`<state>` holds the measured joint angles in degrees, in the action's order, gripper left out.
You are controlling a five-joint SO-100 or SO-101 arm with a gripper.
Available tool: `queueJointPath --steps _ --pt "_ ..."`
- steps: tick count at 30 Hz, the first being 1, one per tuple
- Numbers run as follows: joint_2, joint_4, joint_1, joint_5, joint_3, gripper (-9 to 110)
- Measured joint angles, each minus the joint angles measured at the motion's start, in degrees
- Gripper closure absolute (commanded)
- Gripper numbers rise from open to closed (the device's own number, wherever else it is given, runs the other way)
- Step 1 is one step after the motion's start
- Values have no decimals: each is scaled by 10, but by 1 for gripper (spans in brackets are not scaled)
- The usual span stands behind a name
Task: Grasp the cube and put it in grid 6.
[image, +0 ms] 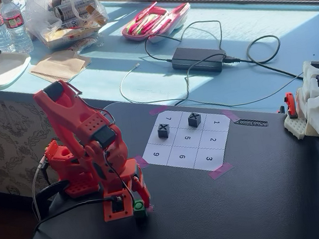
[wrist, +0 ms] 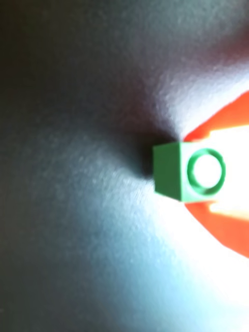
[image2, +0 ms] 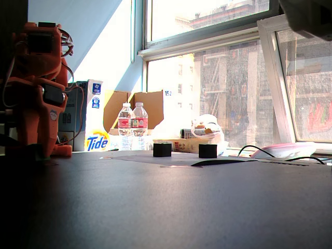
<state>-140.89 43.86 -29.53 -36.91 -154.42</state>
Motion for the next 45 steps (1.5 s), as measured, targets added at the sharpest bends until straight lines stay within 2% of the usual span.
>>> queueJointPath --steps 10,20,29,45 --pt "4 26 22 23 41 101" --pt "28 80 123 87 117 101" --pt "92 118 248 101 215 101" --pt "486 121 477 105 461 101"
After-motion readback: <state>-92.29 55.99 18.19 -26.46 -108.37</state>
